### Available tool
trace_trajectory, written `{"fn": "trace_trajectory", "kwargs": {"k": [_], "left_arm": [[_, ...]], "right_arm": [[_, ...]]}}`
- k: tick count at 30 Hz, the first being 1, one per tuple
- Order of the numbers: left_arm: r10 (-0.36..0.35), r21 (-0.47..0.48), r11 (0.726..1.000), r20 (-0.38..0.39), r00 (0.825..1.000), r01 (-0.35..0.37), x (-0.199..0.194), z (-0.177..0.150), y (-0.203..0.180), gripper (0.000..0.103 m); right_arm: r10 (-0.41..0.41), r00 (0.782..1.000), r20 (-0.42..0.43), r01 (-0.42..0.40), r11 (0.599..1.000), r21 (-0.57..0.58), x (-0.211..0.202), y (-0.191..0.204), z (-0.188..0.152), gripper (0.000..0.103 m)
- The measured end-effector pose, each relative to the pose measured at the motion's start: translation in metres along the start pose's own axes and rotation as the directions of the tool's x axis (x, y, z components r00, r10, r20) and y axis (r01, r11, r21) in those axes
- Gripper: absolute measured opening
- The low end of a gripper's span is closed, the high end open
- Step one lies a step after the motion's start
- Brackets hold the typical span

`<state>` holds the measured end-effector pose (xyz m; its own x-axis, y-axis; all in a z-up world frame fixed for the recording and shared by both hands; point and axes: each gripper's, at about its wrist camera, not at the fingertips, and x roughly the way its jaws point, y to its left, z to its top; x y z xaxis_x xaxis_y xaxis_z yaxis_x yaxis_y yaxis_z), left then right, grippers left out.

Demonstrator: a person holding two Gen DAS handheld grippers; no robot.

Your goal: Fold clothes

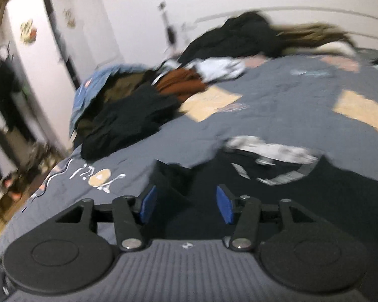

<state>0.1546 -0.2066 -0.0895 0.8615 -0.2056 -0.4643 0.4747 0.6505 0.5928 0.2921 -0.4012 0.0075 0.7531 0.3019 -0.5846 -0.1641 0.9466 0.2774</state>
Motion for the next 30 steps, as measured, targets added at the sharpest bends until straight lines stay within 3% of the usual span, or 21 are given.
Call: {"fn": "trace_trajectory", "kwargs": {"k": [4, 8, 11, 12, 13, 14, 16, 20, 23, 25, 28, 30], "left_arm": [[-0.007, 0.001, 1.0, 0.007, 1.0, 0.007, 0.016, -0.002, -0.001, 0.058], [-0.012, 0.02, 1.0, 0.013, 1.0, 0.011, 0.026, 0.0, -0.01, 0.054], [0.016, 0.016, 1.0, 0.008, 1.0, -0.016, 0.031, -0.001, -0.015, 0.037], [0.031, 0.005, 1.0, 0.003, 1.0, -0.031, 0.034, -0.003, -0.015, 0.022], [0.037, -0.012, 0.999, -0.005, 0.999, -0.038, 0.036, -0.005, -0.013, 0.016], [0.038, -0.033, 0.999, -0.015, 0.999, -0.039, 0.037, -0.006, -0.009, 0.015], [0.038, -0.086, 0.995, -0.033, 0.999, -0.04, 0.037, -0.008, 0.004, 0.011], [0.012, -0.214, 0.976, -0.079, 0.997, -0.029, 0.039, -0.01, 0.031, 0.01], [-0.039, -0.281, 0.96, -0.122, 0.992, 0.003, 0.044, -0.012, 0.042, 0.014], [-0.074, -0.326, 0.945, -0.148, 0.986, 0.022, 0.047, -0.014, 0.049, 0.02], [-0.035, -0.252, 0.968, -0.144, 0.989, -0.002, 0.043, -0.013, 0.041, 0.034], [-0.059, -0.279, 0.96, -0.135, 0.989, 0.019, 0.041, -0.012, 0.046, 0.04]], "right_arm": [[-0.006, 0.995, -0.099, -0.002, 0.997, -0.078, 0.054, 0.028, 0.023, 0.053], [-0.072, 0.981, -0.182, 0.047, 0.99, -0.134, 0.091, 0.037, 0.022, 0.053], [-0.093, 0.972, -0.216, 0.071, 0.992, -0.108, 0.109, 0.034, 0.022, 0.053], [-0.091, 0.971, -0.219, 0.07, 0.992, -0.101, 0.112, 0.034, 0.023, 0.053], [-0.087, 0.972, -0.22, 0.067, 0.993, -0.097, 0.115, 0.033, 0.022, 0.051], [-0.089, 0.971, -0.221, 0.07, 0.993, -0.091, 0.118, 0.033, 0.023, 0.046], [-0.072, 0.971, -0.227, 0.06, 0.996, -0.058, 0.125, 0.031, 0.027, 0.009], [-0.009, 0.983, -0.184, 0.011, 1.0, 0.01, 0.132, 0.03, 0.03, 0.008], [0.106, 0.988, -0.109, -0.093, 0.988, 0.123, 0.135, 0.024, 0.031, 0.008], [0.093, 0.984, -0.154, -0.077, 0.991, 0.105, 0.148, 0.026, 0.028, 0.011], [-0.062, 0.973, -0.222, 0.041, 0.994, -0.098, 0.161, 0.04, 0.021, 0.022], [-0.042, 0.981, -0.188, 0.024, 0.995, -0.095, 0.146, 0.04, 0.023, 0.029]]}}
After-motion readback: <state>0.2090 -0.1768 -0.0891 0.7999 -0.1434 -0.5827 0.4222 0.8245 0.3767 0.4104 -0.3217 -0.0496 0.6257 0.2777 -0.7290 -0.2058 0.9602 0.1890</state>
